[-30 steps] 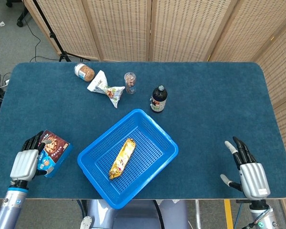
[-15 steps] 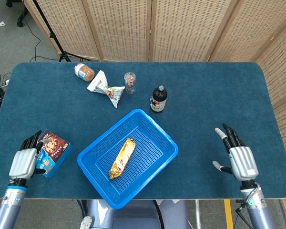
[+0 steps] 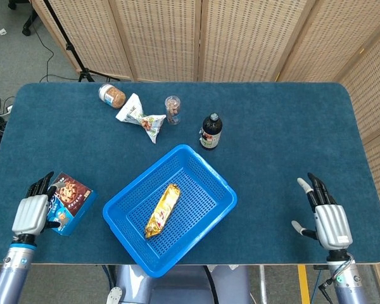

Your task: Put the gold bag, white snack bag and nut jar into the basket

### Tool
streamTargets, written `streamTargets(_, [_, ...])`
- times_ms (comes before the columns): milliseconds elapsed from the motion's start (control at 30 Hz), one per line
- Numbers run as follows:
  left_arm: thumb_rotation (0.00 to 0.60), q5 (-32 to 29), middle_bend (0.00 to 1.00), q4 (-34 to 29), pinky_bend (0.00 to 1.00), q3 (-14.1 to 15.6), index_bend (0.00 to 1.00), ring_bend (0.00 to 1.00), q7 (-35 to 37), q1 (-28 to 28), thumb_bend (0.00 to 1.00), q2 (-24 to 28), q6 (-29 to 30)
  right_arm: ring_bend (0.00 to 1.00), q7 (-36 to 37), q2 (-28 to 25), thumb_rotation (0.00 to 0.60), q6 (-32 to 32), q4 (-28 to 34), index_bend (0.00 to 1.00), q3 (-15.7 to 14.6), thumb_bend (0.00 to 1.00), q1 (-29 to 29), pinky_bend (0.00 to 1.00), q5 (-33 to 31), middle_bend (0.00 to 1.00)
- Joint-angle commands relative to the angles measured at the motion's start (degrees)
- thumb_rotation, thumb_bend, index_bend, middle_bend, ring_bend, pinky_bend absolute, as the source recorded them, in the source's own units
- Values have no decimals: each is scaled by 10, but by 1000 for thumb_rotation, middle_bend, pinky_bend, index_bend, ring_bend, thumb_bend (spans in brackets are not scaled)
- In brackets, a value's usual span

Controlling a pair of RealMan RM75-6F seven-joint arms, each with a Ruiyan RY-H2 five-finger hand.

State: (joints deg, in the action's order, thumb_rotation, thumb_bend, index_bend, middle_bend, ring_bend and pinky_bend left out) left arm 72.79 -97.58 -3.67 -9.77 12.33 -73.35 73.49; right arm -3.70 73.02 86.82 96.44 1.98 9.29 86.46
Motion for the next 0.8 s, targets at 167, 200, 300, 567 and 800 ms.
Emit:
streamTargets(167, [600,-29,0,28,91,-34,250,49,-42,47,109,-8,-45,0,28,-5,600,-4,-17,93,17,156,-3,282,-17,0])
streamTargets(200, [600,-35,0,31,91,-43,250,49,-44,58,109,-8,-55,0,31,-5,600,-5,-20,93,19,156,-2,282,-20,0])
streamTargets(300, [600,-59,0,44,91,-75,250,49,-35,96,109,-5,-98,0,37,-4,600,-7,-27,93,25,156,-3,282,-26,0])
streamTargets(567, [600,-120,0,184,91,-136,250,49,6,237,120,-41,-277,0,55,-2,600,-21,-46,93,37,156,-3,282,-45,0])
streamTargets(800, [600,-110,0,359,91,-130,250,49,6,333,124,-138,-359,0,71,-7,600,-28,-56,93,46,156,-6,282,-60,0])
